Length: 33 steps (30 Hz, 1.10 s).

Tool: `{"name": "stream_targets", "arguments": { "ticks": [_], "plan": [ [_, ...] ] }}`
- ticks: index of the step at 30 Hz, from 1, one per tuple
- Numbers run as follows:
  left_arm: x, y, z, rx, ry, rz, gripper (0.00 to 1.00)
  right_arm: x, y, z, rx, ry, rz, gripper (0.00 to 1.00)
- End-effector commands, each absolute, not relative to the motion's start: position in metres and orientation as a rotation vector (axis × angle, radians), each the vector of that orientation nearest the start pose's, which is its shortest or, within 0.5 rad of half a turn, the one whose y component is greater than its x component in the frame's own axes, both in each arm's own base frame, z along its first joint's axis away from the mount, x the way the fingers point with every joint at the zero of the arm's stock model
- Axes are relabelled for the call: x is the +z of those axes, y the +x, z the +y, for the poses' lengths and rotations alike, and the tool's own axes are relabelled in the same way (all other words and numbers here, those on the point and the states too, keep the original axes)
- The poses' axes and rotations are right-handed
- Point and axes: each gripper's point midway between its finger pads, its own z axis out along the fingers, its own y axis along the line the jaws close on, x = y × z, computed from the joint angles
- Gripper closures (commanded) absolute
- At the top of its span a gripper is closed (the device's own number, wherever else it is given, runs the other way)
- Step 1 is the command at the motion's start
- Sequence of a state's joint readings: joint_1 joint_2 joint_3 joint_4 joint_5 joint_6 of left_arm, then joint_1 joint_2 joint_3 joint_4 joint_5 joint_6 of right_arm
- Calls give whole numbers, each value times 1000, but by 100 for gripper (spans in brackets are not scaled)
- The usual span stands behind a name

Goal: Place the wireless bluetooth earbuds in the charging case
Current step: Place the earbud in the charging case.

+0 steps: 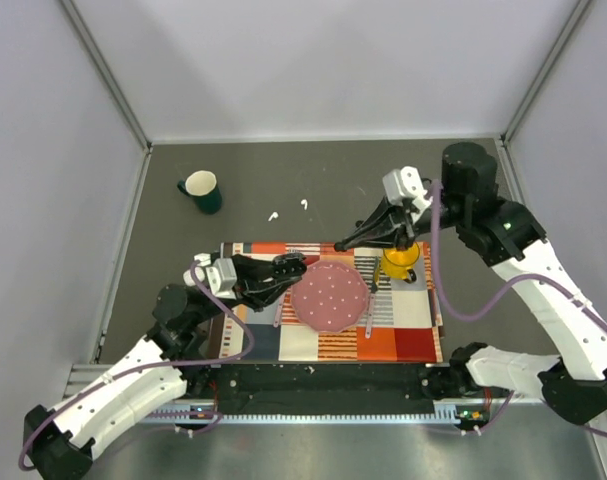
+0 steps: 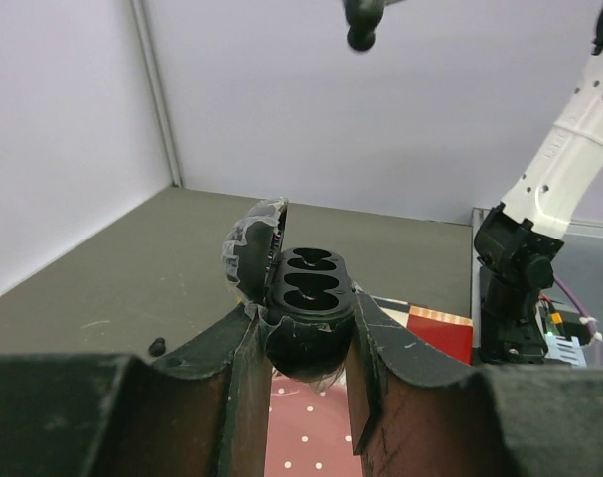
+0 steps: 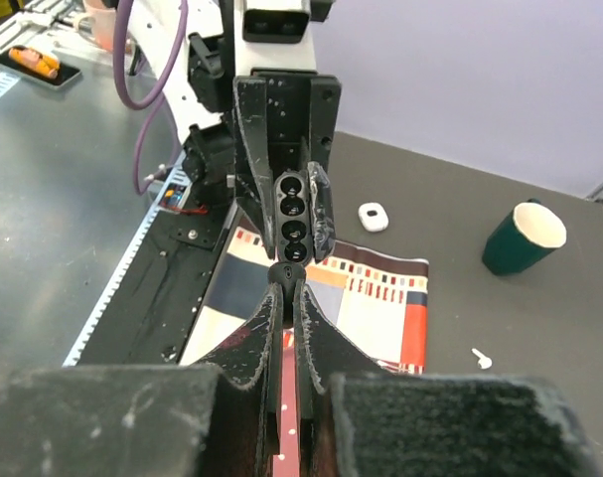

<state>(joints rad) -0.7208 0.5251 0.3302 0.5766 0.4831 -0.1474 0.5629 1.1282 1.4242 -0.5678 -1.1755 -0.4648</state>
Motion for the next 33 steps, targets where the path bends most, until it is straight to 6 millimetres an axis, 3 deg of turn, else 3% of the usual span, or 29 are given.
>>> {"name": "stream_targets", "arguments": {
  "ticks": [1,10,33],
  "plan": [
    [345,127,-243,-1067,806,878,100,396,138,282,1032,-1593,972,100],
    [344,126,-248,-1086,833,874,100,377,130,304,977,-1676,952,100],
    [343,127,-251,-1105,838,890,100,363,128,337,945,-1717,903,100]
  ]
}}
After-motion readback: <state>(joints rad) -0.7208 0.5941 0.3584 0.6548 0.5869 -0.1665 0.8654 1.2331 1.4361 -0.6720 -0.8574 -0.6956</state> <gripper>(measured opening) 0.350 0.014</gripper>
